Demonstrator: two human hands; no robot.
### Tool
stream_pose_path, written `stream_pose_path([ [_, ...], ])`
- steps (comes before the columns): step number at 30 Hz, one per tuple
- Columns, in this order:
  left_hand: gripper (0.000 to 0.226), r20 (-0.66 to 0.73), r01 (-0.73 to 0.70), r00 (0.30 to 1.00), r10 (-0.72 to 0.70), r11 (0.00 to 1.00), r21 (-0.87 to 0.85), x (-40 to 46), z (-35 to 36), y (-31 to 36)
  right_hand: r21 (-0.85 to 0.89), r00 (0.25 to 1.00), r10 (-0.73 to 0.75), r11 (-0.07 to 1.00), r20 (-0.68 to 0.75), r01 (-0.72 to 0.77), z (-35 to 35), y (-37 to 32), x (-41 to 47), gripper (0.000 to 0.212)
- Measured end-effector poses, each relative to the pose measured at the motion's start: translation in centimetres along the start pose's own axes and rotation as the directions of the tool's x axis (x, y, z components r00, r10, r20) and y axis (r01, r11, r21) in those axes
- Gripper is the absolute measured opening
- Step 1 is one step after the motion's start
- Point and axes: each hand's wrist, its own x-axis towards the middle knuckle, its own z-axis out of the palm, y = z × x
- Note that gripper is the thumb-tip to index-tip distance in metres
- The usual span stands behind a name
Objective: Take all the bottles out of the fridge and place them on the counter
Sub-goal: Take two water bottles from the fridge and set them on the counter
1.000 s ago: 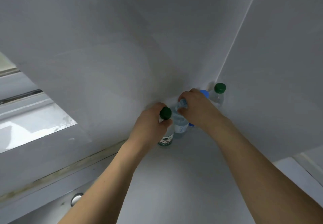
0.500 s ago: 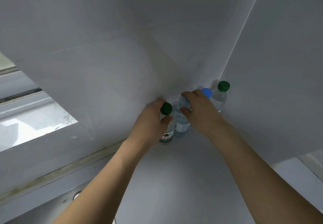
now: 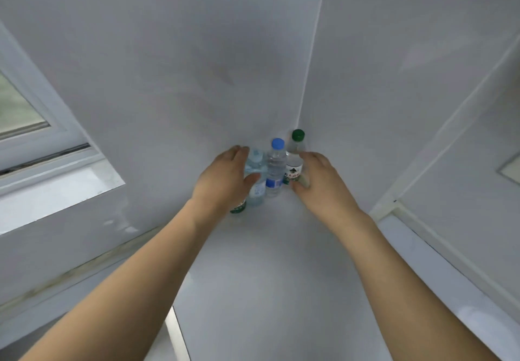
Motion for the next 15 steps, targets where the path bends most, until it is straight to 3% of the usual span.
stream_pose_path([
  [9,0.048,-0.004,-0.203,0.979,0.203,0.978,0.043,-6.2,-2.8,10.6,-0.052,0.986,0.086,0.994,-0.143,-0.094,-8.9,1.6,-10.9,0.061],
  [15,0.06,0.023,-0.344,0.939,0.343,0.939,0.028,-9.7,-3.0,17.4,-0.085,0.959,0.18,0.976,-0.217,-0.202,-12.5,3.9,-18.4,0.058],
])
